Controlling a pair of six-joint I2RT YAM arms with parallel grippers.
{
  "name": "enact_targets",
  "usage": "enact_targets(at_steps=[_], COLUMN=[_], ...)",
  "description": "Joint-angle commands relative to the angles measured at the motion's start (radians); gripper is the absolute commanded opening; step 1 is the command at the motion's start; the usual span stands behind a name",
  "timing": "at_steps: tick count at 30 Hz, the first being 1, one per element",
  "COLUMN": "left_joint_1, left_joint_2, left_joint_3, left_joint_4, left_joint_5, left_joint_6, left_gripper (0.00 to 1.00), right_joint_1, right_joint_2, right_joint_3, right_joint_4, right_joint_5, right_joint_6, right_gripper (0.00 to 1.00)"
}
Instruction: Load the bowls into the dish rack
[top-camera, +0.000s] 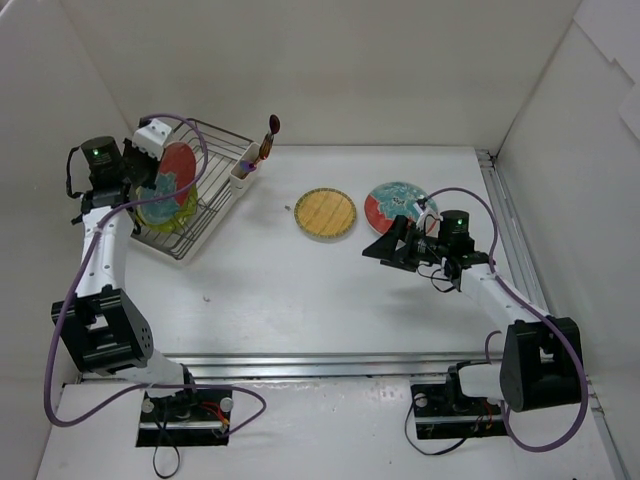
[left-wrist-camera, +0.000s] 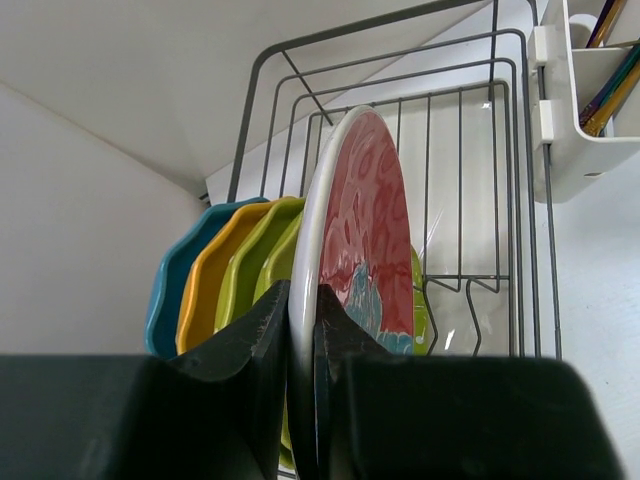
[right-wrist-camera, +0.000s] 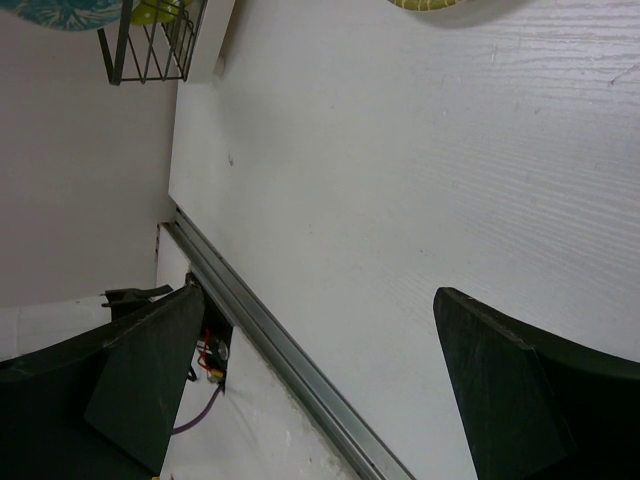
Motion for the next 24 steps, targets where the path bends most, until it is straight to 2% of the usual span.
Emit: enact_targets(at_steps=[1, 10, 13, 19, 20, 24], left_joint_1=[-0.007, -0.039, -0.039, -0.039, -0.039, -0.039], left_joint_2=[-0.024, 0.054, 0.076, 0.091, 0.096, 0.099], left_joint_3=[0.052, 0.065, 0.084, 0.076, 0.076, 0.091], left_joint_4=[0.164, 0.143, 0.082, 0.082, 0.088, 0.088], left_joint_5=[0.043, 0.000, -0.002, -0.043, -0.057, -0.087], left_joint_6=[0.055, 0.086, 0.092, 0.070, 0.067, 0.040], left_gripper=[0.00, 0.02, 0.03, 0.18, 0.24, 0.37], right_joint_1=[-0.007, -0.006, -0.007, -0.009, -0.006, -0.007], right_joint_2=[0.001, 0.012, 0.014, 0.024, 0.027, 0.020], right_joint_3=[0.000, 0.004, 0.003, 0.007, 0.012, 0.018], right_joint_4=[0.073, 0.073, 0.068, 0.059, 0.056, 0.039], right_joint_5=[-0.025, -0.026, -0.017, -0.005, -0.003, 0.011], right_joint_6=[0.003, -0.001, -0.004, -0.012, -0.012, -0.021], right_gripper=[0.97, 0.97, 0.97, 0.97, 0.97, 0.97])
